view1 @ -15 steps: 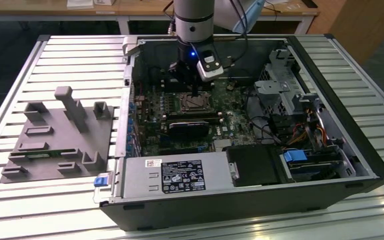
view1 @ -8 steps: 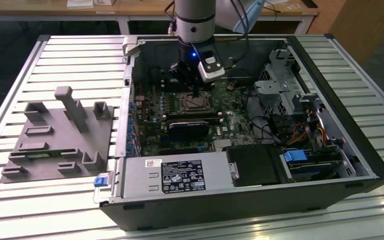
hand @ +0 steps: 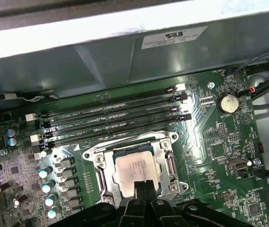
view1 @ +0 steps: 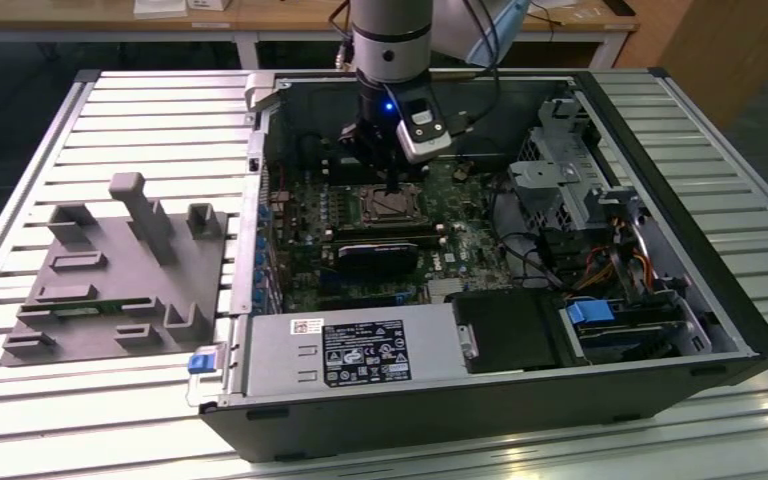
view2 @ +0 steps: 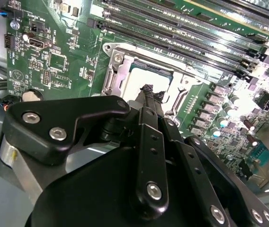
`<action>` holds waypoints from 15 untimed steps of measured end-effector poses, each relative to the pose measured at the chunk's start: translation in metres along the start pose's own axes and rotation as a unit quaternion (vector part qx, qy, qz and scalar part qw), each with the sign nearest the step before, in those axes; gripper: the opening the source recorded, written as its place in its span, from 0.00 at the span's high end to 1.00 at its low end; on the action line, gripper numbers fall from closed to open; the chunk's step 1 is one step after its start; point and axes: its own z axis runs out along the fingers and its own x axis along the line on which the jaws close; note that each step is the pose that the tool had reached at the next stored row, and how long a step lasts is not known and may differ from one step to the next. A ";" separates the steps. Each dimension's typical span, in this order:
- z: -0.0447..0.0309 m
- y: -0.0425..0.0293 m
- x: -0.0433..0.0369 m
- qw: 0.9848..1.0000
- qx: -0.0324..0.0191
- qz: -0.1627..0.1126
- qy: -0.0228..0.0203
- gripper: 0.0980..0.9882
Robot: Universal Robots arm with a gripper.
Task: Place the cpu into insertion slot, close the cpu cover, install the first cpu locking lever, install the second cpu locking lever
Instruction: 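Install the second cpu locking lever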
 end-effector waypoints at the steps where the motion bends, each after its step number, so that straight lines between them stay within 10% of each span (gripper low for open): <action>1: -0.0005 0.0000 0.0000 1.000 0.000 0.000 0.000 1.00; 15: -0.0010 -0.0039 -0.0010 1.000 0.000 0.000 0.000 1.00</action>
